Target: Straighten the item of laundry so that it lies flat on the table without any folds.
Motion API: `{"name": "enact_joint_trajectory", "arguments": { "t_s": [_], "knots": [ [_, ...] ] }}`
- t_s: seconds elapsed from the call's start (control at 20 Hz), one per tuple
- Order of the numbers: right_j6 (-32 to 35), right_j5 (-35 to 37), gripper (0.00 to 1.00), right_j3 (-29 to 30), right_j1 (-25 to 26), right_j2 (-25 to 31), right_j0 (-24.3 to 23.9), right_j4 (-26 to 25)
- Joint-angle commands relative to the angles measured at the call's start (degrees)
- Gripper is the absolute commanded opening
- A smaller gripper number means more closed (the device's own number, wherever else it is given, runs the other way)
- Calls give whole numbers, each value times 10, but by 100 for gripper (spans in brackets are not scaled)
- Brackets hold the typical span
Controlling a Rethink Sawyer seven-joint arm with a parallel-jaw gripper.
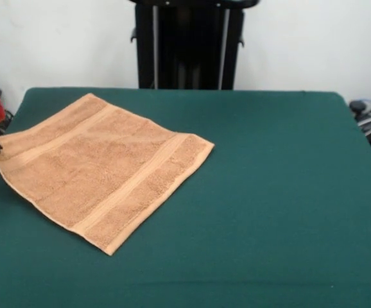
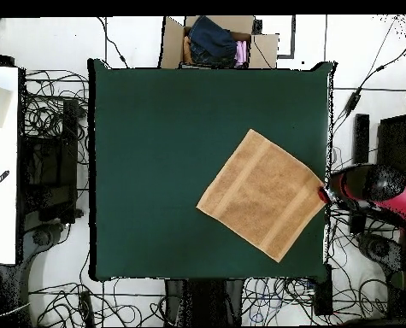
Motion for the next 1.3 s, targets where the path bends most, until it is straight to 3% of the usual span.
{"name": "enact_joint_trajectory", "arguments": {
  "t_s": [0.05, 0.2, 0.25, 0.5, 1.3],
  "knots": [
    [89, -59, 0, 99, -23, -48, 11, -31],
    [95, -75, 0, 100, -25, -59, 18, -27],
    [100, -83, 100, 102, -25, -66, 22, -21],
    [118, -106, 100, 112, -27, -71, 20, -9],
    [73, -100, 100, 122, -37, -74, 27, -6]
  ]
}}
